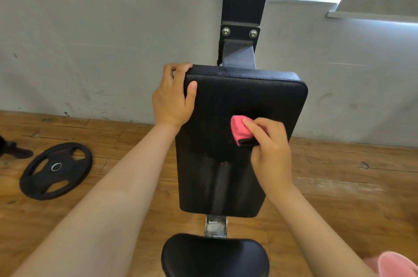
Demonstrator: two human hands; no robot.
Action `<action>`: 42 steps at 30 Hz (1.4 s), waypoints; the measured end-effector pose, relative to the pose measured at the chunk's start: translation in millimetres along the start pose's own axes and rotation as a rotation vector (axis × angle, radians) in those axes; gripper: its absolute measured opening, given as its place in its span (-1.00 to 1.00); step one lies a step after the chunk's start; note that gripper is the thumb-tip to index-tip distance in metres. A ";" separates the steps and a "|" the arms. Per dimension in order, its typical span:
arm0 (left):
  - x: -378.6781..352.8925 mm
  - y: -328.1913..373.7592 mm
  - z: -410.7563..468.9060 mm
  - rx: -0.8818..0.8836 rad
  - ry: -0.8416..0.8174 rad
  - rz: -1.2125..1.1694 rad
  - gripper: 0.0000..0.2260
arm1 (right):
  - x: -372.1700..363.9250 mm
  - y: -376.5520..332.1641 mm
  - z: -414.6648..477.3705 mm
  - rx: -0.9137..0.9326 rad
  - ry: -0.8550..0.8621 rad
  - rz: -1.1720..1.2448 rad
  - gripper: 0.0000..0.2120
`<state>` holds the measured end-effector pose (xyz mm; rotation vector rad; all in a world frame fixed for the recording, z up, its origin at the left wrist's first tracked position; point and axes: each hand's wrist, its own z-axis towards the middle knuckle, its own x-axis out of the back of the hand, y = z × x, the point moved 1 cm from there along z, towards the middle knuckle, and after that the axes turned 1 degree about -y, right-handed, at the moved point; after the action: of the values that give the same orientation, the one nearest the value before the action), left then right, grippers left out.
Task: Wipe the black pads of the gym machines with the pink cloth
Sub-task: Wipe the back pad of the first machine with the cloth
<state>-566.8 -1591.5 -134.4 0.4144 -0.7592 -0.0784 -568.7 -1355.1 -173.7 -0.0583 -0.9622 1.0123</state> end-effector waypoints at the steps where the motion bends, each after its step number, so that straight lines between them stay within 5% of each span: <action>1: -0.2 -0.1 0.0 -0.003 0.002 -0.001 -0.56 | -2.4 -2.1 3.7 -0.006 -0.010 -0.033 -0.46; 12: -0.1 1.4 -0.4 0.028 -0.002 0.011 -0.55 | -45.1 2.3 -58.6 -0.033 -0.366 -0.259 -0.33; 20: -0.2 2.7 -2.0 0.038 0.008 0.007 -0.54 | -15.6 -9.3 -31.3 -0.006 -0.164 -0.131 -0.38; 26: -0.1 2.8 -1.7 0.039 0.006 0.009 -0.53 | -41.3 -3.6 -40.5 0.012 -0.290 -0.273 -0.32; 36: -0.6 2.4 -3.1 0.041 -0.003 0.012 -0.55 | -35.4 -2.3 -51.1 -0.082 -0.373 -0.160 -0.39; 42: -0.8 1.8 -2.3 0.053 -0.001 0.014 -0.56 | 6.9 8.9 -19.0 -0.006 0.030 -0.067 -0.32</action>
<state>-565.9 -1588.9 -135.7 0.4594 -0.7668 -0.0455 -560.3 -1337.9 -184.7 -0.0456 -0.9342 0.9451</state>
